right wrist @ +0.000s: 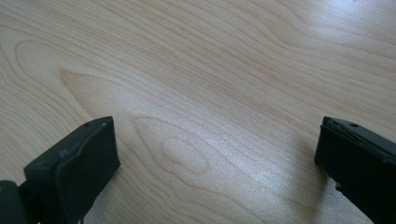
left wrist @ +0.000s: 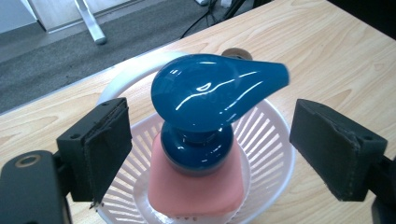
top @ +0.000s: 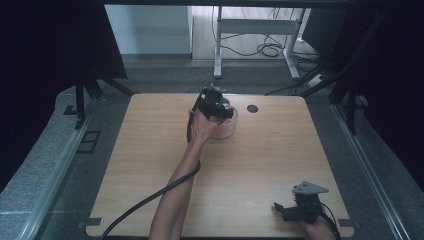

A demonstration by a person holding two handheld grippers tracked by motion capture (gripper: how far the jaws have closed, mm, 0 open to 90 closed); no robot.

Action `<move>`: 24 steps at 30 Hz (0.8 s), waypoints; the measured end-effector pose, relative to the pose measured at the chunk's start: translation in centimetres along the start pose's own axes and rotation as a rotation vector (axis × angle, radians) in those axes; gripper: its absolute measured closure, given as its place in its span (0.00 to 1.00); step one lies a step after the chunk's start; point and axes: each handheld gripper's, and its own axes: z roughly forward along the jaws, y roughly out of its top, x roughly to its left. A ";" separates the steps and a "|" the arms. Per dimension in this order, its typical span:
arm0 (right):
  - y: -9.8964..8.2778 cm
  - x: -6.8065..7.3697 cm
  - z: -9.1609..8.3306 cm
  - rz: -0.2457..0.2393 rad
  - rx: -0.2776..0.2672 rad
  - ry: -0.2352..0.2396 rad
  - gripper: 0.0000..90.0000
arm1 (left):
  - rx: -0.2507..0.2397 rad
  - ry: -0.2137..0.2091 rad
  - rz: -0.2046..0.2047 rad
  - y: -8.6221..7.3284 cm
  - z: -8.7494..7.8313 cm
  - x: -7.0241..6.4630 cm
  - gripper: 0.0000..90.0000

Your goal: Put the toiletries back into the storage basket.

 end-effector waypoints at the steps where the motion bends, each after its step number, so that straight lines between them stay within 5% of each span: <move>1: 0.0 0.0 0.0 0.000 0.000 0.001 0.00 | 0.000 0.004 0.004 0.0 -0.2 0.0 0.13; 10: 0.0 0.1 0.0 -0.001 0.001 0.003 0.00 | -0.023 -0.018 -0.011 0.0 -1.5 0.6 0.12; 24: 0.0 0.1 0.0 -0.001 0.001 0.003 0.00 | -0.036 -0.018 0.024 -0.2 -3.3 0.6 0.12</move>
